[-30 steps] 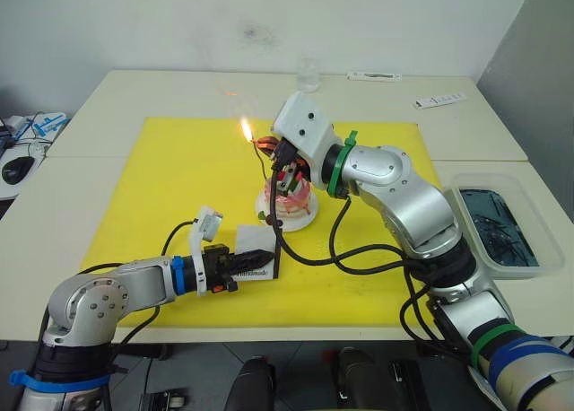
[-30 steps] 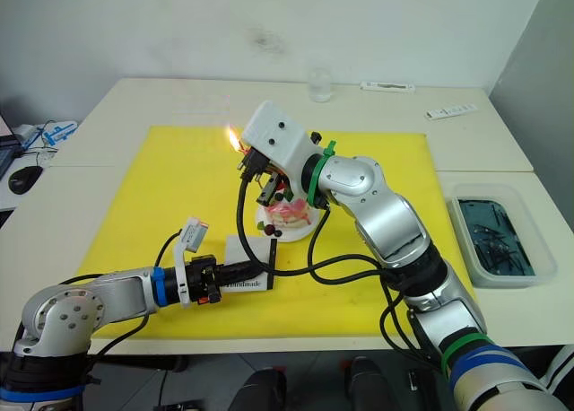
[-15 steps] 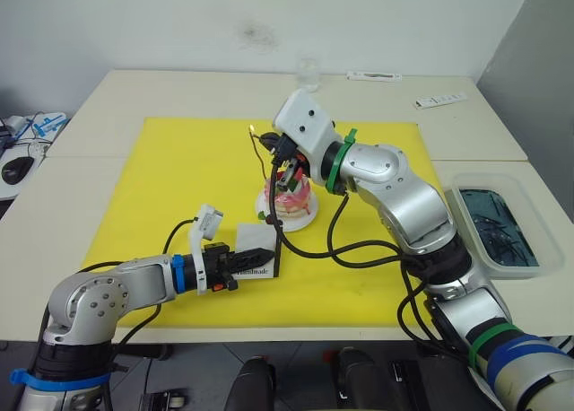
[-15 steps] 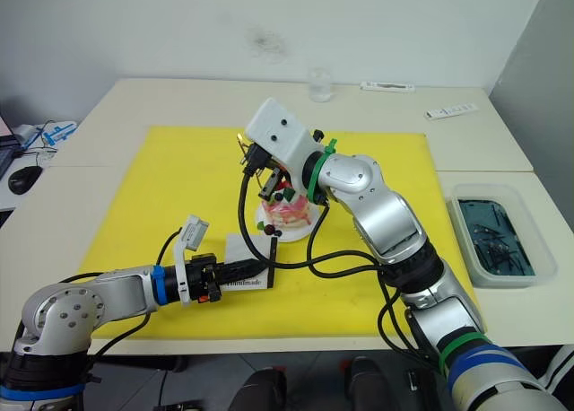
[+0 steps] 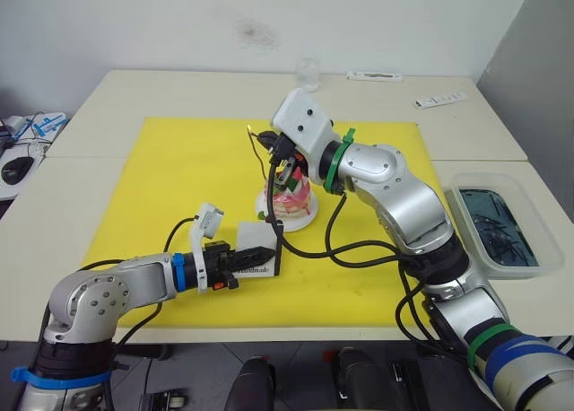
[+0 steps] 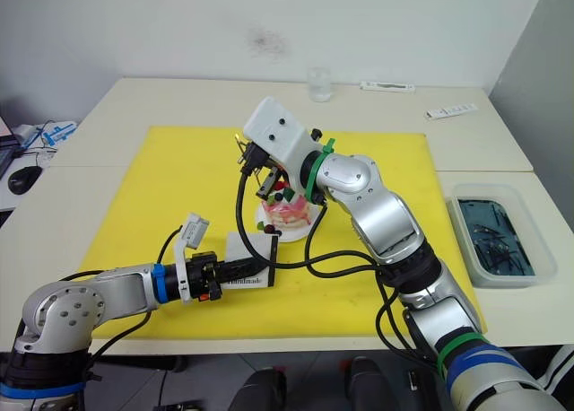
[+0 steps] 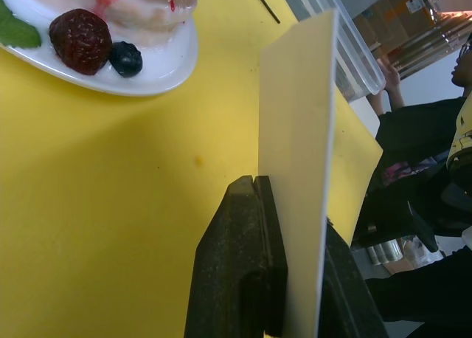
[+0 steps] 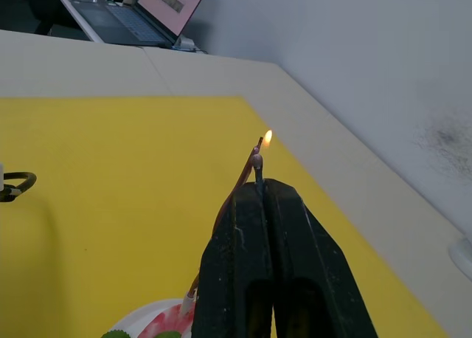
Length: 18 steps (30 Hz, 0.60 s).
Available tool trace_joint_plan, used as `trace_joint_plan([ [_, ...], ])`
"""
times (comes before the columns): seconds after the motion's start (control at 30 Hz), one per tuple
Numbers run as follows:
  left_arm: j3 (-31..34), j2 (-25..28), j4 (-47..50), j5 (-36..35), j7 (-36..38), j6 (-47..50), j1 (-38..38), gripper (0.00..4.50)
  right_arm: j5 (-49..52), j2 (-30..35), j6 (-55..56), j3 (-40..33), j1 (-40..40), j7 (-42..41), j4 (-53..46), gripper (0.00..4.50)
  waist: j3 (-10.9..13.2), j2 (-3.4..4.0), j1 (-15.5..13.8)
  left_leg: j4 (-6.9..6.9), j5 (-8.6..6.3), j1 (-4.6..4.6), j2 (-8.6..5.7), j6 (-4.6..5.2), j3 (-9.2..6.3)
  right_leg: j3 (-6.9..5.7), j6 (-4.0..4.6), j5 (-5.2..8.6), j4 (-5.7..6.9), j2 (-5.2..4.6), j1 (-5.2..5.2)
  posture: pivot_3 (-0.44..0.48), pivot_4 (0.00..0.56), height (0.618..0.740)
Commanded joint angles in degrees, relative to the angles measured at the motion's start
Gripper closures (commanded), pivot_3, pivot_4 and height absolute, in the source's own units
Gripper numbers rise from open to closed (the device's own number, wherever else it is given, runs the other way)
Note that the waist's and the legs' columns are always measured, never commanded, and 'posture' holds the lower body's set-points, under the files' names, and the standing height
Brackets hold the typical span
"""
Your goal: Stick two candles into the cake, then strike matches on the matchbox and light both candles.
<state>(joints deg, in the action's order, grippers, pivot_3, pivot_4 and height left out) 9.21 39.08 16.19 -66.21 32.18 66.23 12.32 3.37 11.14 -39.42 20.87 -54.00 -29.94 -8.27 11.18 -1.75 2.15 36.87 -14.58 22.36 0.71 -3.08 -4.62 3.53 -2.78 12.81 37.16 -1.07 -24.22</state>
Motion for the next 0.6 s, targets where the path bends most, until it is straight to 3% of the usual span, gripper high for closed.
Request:
trace_joint_plan([
  [0.03,-0.1,0.0,1.3,0.1,1.2,0.0,1.0,4.50,-0.4,-0.1,1.5,-1.5,-1.3,-0.1,-0.6,4.47,0.0,0.00,0.0,0.00,0.00,0.00,0.00,0.00,0.00,0.00,0.00,0.00,0.00,0.00,0.00,0.000,0.150,0.740],
  [0.6,-0.1,-0.3,0.9,0.3,1.2,0.3,1.5,4.50,-0.5,0.2,2.0,-1.4,-1.2,-0.4,-0.1,4.47,0.0,0.00,0.1,-0.01,0.00,0.00,0.00,0.00,0.00,0.00,-0.02,0.01,-0.01,0.00,0.00,0.000,0.150,0.740],
])
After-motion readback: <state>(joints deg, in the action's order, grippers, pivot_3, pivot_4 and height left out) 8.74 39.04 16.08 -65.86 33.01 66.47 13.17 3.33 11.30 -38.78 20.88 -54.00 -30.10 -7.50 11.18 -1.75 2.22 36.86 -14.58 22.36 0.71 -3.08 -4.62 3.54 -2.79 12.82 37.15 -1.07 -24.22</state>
